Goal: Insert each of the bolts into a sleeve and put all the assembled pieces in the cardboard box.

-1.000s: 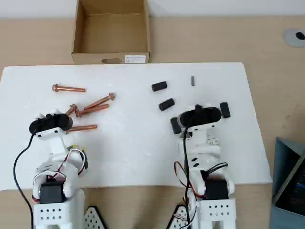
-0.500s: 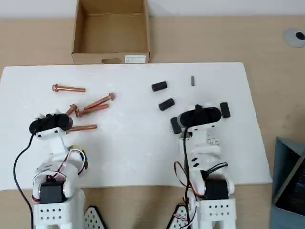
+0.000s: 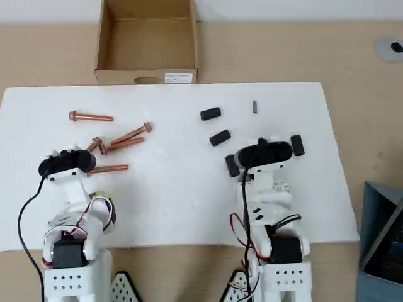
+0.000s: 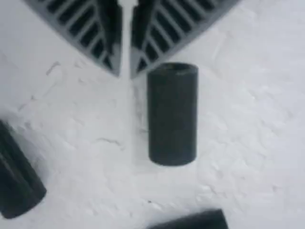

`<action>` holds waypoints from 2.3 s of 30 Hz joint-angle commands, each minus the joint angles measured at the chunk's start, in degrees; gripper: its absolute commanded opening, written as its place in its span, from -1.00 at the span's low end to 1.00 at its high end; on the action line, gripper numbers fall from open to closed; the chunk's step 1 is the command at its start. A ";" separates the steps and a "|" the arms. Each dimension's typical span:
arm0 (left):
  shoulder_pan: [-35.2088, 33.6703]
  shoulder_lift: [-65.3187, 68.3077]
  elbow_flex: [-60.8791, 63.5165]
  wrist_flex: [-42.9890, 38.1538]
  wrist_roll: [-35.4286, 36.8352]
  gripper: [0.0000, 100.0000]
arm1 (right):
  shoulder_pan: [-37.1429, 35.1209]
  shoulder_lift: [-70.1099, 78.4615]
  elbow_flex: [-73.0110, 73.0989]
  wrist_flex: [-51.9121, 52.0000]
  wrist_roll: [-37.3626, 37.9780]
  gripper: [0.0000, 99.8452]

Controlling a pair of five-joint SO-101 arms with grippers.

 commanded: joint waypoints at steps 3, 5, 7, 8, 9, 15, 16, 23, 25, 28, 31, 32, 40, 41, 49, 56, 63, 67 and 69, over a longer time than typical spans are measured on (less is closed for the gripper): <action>-0.44 -0.40 -0.35 -0.35 0.00 -0.99 | 0.75 -1.89 0.04 0.18 -0.26 -0.98; -0.44 -0.40 -0.35 -0.35 0.00 -0.99 | 0.75 -1.89 0.04 0.18 -0.26 -0.98; -0.44 -0.40 -0.35 -0.35 0.00 -0.99 | 0.75 -1.89 0.04 0.18 -0.26 -0.98; -0.44 -0.40 -0.35 -0.35 -0.09 -0.99 | 0.75 -1.89 0.04 0.18 -0.26 -0.98; -0.35 -0.40 -0.35 -0.35 -0.09 -0.99 | 0.75 -1.89 0.04 0.18 -0.26 -0.98; -0.35 -0.40 -0.35 -0.35 -0.18 -0.99 | 0.75 -1.89 0.04 0.18 -0.26 -0.98; -0.35 -0.40 -0.35 -0.35 -0.18 -0.99 | 0.75 -1.89 0.04 0.18 -0.26 -0.98; -0.35 -0.40 -0.35 -0.35 -0.18 -0.99 | 0.75 -1.89 0.04 0.18 -0.26 -0.98; -0.35 -0.40 -0.35 -0.35 -0.09 -0.99 | 0.75 -1.89 0.04 0.18 -0.35 -0.98; -0.35 -0.40 -0.35 -0.35 -0.09 -0.99 | 0.75 -1.89 0.04 0.18 -0.26 -0.98; -0.35 -0.40 -0.35 -0.35 -0.09 -0.99 | 0.75 -1.89 0.04 0.18 -0.26 -0.98; -0.35 -0.40 -0.35 -0.35 -0.09 -0.99 | 0.75 -1.89 0.04 0.18 -0.26 -0.98; 2.81 -0.40 0.00 -2.29 -0.44 -0.99 | 0.66 -1.89 -0.22 -0.18 -0.70 -0.98; 2.81 -0.40 -0.53 -2.29 -0.44 -0.99 | 0.75 -1.89 -1.01 0.35 -0.70 -0.98; 3.08 0.13 -10.55 -2.20 -0.44 -0.99 | 1.01 -1.36 -16.40 11.96 -0.18 -0.98; 2.90 0.31 -17.14 0.88 -0.53 -0.99 | 1.01 0.48 -26.07 14.51 3.87 -0.98; 2.90 12.35 -27.69 2.46 -0.44 -0.99 | 1.01 19.56 -41.80 15.21 3.69 -0.98; 2.90 25.45 -38.86 2.55 -0.26 -0.99 | 1.01 34.77 -54.29 20.84 3.78 -0.98; 2.90 31.69 -43.69 3.43 -0.44 -0.99 | 1.01 41.27 -59.74 23.82 3.87 -0.98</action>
